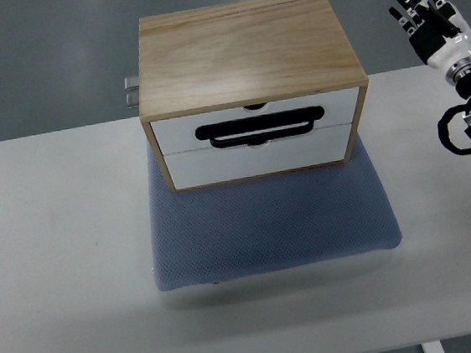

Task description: Open wood drawer with right hand

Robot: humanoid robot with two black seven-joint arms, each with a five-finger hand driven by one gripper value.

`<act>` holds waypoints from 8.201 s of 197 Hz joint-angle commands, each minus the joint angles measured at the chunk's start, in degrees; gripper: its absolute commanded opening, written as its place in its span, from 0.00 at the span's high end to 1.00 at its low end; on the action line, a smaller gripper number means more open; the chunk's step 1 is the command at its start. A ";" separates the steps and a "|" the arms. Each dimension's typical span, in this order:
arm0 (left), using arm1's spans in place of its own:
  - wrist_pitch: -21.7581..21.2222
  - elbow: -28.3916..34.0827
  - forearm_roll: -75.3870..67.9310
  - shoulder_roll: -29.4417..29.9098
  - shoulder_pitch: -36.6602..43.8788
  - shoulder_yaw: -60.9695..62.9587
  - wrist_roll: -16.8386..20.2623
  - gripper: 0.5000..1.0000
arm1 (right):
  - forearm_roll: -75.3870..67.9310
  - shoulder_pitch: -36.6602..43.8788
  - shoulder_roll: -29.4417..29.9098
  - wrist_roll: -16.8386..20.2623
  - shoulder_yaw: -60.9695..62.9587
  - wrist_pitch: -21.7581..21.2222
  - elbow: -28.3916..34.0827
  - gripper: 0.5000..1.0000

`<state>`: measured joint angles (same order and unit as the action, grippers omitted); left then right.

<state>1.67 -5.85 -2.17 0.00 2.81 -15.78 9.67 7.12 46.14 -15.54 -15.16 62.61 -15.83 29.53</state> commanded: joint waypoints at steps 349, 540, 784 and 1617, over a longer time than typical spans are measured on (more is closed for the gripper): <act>0.00 -0.04 -0.03 0.00 0.00 -0.04 0.00 0.00 | 24.95 57.21 -28.76 1.27 -74.47 -18.79 24.79 0.11; 0.00 -0.04 0.06 0.00 0.00 -0.04 0.00 0.00 | 29.62 72.34 -14.61 9.70 -83.26 -19.17 34.02 0.12; 0.00 -0.04 0.06 0.00 0.00 -0.04 0.00 0.00 | 16.87 66.63 -13.64 15.59 -92.05 -19.17 49.22 0.12; 0.00 -0.04 0.06 0.00 0.00 -0.04 0.00 0.00 | 11.33 62.76 -15.05 21.75 -93.72 -16.33 55.02 0.12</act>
<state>1.66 -5.89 -2.18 0.00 2.82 -15.82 9.67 18.45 108.49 -30.10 6.68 -31.11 -31.63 83.84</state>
